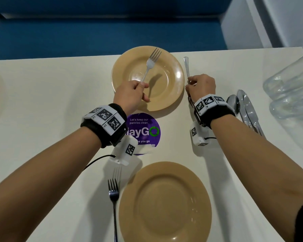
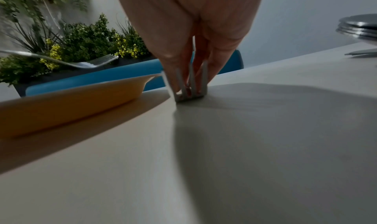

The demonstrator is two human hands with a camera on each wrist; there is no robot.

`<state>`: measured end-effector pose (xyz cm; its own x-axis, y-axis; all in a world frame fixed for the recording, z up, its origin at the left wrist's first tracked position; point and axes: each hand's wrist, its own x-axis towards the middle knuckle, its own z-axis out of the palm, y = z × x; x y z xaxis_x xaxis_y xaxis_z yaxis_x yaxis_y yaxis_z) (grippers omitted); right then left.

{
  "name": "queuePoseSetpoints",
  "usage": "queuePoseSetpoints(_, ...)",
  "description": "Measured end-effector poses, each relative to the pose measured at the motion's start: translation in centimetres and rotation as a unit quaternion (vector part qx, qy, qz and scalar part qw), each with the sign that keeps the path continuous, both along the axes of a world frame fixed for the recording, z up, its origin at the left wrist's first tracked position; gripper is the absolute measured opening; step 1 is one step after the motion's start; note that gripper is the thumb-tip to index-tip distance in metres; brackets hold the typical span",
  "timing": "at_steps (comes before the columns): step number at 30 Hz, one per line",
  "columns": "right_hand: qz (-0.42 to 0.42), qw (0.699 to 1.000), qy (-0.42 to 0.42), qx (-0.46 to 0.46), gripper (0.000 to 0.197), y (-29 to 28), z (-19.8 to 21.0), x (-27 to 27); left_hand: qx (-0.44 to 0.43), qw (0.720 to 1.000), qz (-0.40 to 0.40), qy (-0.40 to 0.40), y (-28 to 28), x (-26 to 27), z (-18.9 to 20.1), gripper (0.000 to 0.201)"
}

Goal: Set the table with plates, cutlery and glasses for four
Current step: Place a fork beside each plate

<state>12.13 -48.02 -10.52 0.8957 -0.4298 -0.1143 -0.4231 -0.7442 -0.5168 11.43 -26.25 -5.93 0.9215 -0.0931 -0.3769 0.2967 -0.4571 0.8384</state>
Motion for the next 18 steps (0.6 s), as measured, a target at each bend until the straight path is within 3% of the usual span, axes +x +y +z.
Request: queuePoseSetpoints(18, -0.004, 1.000, 0.014, 0.012, 0.032, -0.42, 0.11, -0.10, -0.007, 1.000, 0.004, 0.013, -0.47, 0.31, -0.20, 0.022)
